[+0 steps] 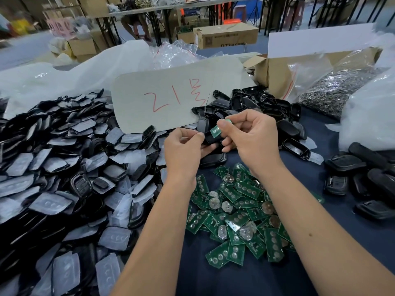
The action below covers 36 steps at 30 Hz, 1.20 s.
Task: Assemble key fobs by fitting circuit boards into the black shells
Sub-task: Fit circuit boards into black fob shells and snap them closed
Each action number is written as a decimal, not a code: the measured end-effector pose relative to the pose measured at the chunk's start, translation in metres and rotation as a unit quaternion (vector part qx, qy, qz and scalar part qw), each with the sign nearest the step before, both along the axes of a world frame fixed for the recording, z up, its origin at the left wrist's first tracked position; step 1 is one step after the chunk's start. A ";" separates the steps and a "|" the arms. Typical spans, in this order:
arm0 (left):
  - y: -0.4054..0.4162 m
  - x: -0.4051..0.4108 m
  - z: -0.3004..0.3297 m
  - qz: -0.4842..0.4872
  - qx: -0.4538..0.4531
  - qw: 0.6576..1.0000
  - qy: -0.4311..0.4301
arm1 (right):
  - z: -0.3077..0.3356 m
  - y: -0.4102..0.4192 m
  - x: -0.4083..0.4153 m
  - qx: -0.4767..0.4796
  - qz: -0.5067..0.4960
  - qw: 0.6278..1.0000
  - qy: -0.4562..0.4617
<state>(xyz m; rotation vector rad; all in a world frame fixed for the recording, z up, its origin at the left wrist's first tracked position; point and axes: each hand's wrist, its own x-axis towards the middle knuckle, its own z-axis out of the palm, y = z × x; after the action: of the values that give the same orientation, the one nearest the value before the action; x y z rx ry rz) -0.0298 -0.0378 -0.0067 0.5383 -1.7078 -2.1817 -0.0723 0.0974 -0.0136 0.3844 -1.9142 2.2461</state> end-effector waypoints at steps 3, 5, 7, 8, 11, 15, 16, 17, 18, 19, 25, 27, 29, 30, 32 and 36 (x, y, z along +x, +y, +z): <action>0.002 0.001 0.001 -0.008 0.008 1.000 -0.003 | 0.000 -0.004 0.002 0.000 -0.007 1.000 0.001; 0.003 0.002 0.002 -0.008 0.011 1.000 -0.003 | 0.001 -0.005 0.004 0.003 -0.012 1.000 0.003; 0.003 0.003 0.003 -0.008 0.012 1.000 -0.003 | 0.001 -0.006 0.004 0.008 -0.012 1.000 0.003; 0.002 0.003 0.003 -0.009 0.012 1.000 -0.004 | 0.002 -0.006 0.005 0.014 -0.012 1.000 0.004; 0.002 0.002 0.002 -0.012 0.008 1.000 -0.004 | 0.001 -0.005 0.005 0.043 -0.021 0.999 0.014; 0.001 0.000 0.000 -0.012 -0.008 1.000 0.004 | 0.000 -0.005 0.005 0.079 -0.037 0.996 0.017; 0.000 0.000 -0.001 -0.010 -0.013 1.000 0.006 | 0.000 -0.005 0.005 0.087 -0.042 0.995 0.017; 0.000 0.000 -0.001 -0.006 -0.019 1.000 0.009 | 0.000 -0.005 0.005 0.095 -0.047 0.994 0.017; 0.001 0.000 -0.002 -0.002 -0.024 1.000 0.010 | 0.001 -0.005 0.005 0.104 -0.051 0.993 0.018; 0.001 0.000 -0.003 0.004 -0.028 1.000 0.011 | 0.001 -0.005 0.005 0.113 -0.055 0.992 0.020; 0.002 -0.002 -0.004 0.033 -0.051 0.998 0.029 | 0.001 -0.004 0.005 0.158 -0.078 0.984 0.037; 0.001 -0.002 -0.005 0.033 -0.054 0.997 0.033 | 0.000 -0.004 0.004 0.167 -0.082 0.982 0.036; 0.000 -0.002 -0.006 0.029 -0.061 0.997 0.039 | -0.001 -0.004 0.002 0.183 -0.087 0.979 0.034; 0.000 -0.002 -0.007 0.027 -0.069 0.996 0.042 | -0.001 -0.004 0.001 0.190 -0.087 0.978 0.030; -0.001 -0.002 -0.008 0.029 -0.090 0.994 0.046 | -0.001 -0.003 0.000 0.195 -0.072 0.978 0.017; -0.007 -0.002 -0.011 0.018 -0.100 0.994 0.045 | 0.001 0.003 0.000 0.195 -0.020 0.981 -0.013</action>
<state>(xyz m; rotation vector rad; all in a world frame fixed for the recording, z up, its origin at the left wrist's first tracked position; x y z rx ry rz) -0.0319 -0.0450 -0.0175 0.4084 -1.8273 -1.9508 -0.0723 0.1001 -0.0122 0.3625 -2.3535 1.8512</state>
